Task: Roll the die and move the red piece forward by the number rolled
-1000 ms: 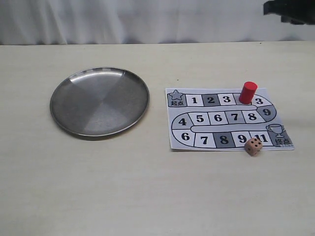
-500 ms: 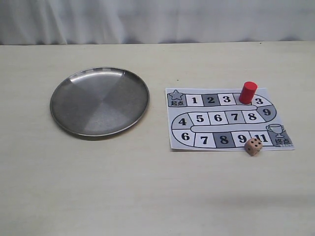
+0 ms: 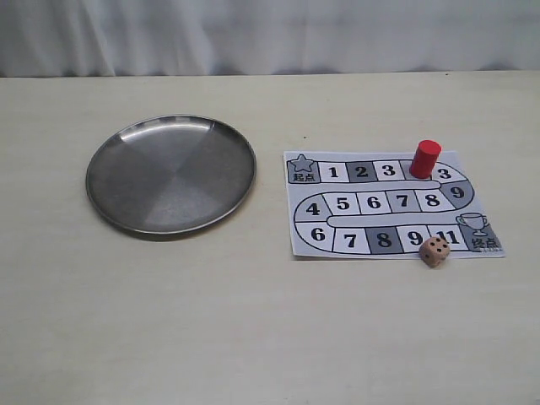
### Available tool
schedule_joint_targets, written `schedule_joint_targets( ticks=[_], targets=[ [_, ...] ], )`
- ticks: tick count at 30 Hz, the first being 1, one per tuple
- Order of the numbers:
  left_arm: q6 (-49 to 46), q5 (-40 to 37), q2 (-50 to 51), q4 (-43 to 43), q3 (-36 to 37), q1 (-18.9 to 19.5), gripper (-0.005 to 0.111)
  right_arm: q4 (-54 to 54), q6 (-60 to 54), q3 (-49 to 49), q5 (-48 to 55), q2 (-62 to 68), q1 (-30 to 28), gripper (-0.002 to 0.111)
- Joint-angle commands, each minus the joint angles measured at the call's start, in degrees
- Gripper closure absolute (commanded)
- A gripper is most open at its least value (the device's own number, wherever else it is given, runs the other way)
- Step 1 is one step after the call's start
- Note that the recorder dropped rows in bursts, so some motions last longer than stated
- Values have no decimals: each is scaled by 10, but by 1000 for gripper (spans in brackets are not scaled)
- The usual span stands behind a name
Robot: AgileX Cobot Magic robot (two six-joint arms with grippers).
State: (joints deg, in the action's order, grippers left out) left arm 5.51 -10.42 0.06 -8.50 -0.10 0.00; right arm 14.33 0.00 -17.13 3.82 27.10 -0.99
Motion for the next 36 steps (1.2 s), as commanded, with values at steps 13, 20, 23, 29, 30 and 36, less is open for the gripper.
schedule_joint_targets(
  ticks=[13, 20, 23, 29, 30, 36],
  targets=[
    [1, 5, -1, 2, 1, 0, 107, -54, 51, 154, -57, -70, -2, 104],
    [1, 5, -1, 2, 1, 0, 107, -53, 51, 161, -49, -93, -2, 104],
    [1, 5, -1, 2, 1, 0, 107, -53, 51, 161, -49, -93, -2, 104],
    [1, 5, -1, 2, 1, 0, 107, -53, 11, 166, -48, -93, -2, 104],
    [1, 5, -1, 2, 1, 0, 107, -53, 8, 171, -48, -93, -2, 104],
    [1, 5, -1, 2, 1, 0, 107, -53, -7, 171, -14, -129, -2, 104]
  ],
)
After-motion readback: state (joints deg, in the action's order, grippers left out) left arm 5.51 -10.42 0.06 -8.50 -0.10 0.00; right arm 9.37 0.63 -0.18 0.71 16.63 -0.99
